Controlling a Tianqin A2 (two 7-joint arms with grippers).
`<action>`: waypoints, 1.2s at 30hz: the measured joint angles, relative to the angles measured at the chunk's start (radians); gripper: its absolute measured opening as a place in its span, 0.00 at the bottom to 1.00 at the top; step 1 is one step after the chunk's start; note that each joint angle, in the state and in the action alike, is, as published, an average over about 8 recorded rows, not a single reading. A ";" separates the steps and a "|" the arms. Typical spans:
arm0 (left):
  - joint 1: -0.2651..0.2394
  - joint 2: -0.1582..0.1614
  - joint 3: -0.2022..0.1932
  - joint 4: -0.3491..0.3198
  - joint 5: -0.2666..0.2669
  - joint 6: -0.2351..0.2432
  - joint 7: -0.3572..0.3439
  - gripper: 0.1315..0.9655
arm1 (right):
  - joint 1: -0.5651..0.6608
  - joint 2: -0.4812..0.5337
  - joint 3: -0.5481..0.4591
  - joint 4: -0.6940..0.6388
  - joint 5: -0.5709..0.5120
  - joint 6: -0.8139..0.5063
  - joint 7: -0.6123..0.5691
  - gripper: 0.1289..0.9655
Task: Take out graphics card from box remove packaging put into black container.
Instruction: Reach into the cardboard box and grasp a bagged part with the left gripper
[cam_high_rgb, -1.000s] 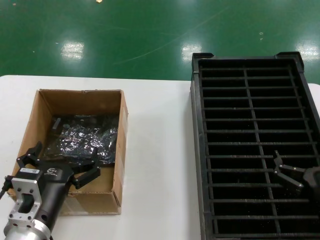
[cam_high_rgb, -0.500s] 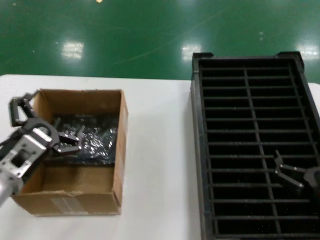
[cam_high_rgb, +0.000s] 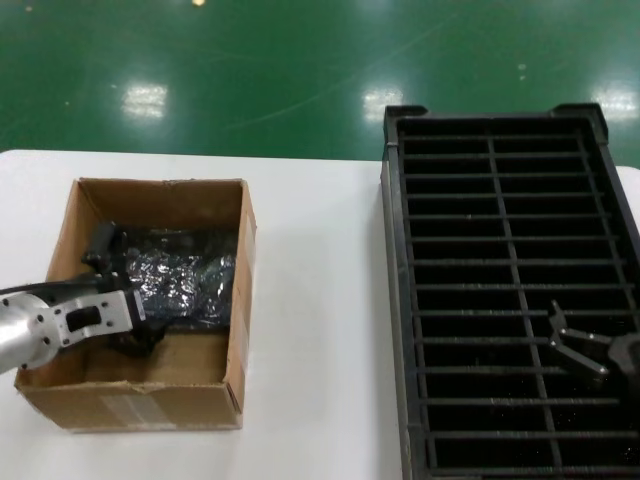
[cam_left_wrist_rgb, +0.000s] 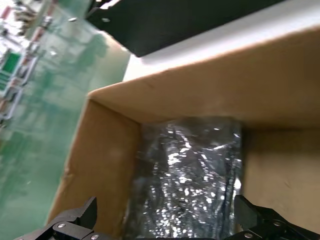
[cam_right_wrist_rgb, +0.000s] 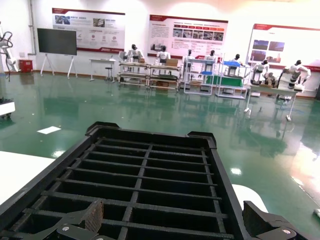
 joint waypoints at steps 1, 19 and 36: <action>-0.010 0.000 0.009 0.009 0.010 0.012 0.007 0.99 | 0.000 0.000 0.000 0.000 0.000 0.000 0.000 1.00; -0.015 0.014 0.037 0.047 0.066 0.002 0.125 0.85 | 0.000 0.000 0.000 0.000 0.000 0.000 0.000 1.00; 0.008 0.035 0.009 0.073 0.015 -0.049 0.255 0.45 | 0.000 0.000 0.000 0.000 0.000 0.000 0.000 1.00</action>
